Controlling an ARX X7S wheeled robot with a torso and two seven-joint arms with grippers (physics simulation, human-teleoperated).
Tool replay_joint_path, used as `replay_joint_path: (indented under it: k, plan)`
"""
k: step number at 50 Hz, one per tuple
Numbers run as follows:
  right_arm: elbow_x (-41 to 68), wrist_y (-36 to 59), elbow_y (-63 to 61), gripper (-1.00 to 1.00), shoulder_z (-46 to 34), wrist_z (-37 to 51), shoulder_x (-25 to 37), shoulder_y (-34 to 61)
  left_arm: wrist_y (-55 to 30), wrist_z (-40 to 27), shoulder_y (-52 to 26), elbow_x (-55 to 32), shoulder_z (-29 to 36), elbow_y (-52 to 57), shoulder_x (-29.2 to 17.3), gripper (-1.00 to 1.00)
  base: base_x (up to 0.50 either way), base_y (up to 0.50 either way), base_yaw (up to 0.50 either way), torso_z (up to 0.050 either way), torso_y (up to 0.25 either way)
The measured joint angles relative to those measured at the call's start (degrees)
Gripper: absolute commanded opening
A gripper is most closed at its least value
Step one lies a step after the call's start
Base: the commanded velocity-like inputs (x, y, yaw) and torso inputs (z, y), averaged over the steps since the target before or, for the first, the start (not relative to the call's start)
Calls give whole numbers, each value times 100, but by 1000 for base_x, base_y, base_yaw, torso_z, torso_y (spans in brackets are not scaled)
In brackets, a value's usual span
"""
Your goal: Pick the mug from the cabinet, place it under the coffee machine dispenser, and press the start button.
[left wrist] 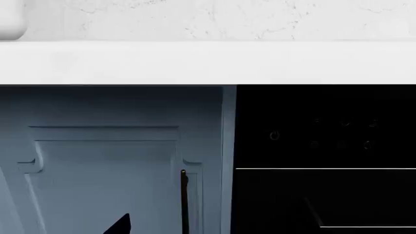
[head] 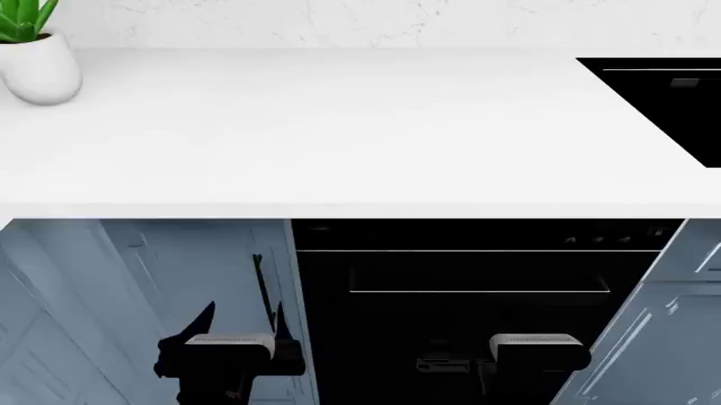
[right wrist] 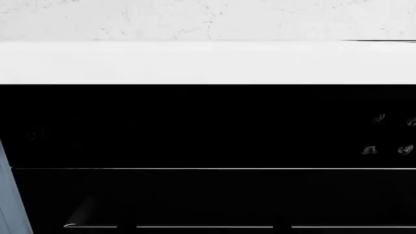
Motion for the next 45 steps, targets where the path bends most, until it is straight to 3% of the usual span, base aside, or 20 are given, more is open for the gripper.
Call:
replay_joint_path:
  k: [5,16,24,37,40,45]
  plan:
    - [62,17,-51,100,-50,56,44,-19,47,-25,31,-62,55,38,-53,100,0,0,0,0,0]
    - [262,141,-610,100,-182,263,187,-180,201,60,199,-396,221,396,-251,100,0,0,0,49,12]
    - [301,1083,-2390,100,-244,484,354,-198,-768,-99,-43,-1006,151,1861,-418,100,0,0,0,50,13]
    - [327,3074,-4859,100,-499,810,623,610,-2302,-676,-997,-1739,-24,3852,-610,100,0,0,0,50,14]
    - [605,3311,-5155,100,-633,1167,898,847,-2517,-772,-1144,-1861,-44,4141,-641,100,0,0,0,50,13]
    - [1604,3314,-5486,100,-1170,2470,1909,1433,-2809,-910,-1341,-2074,-102,4530,-685,100,0,0,0,50,12]
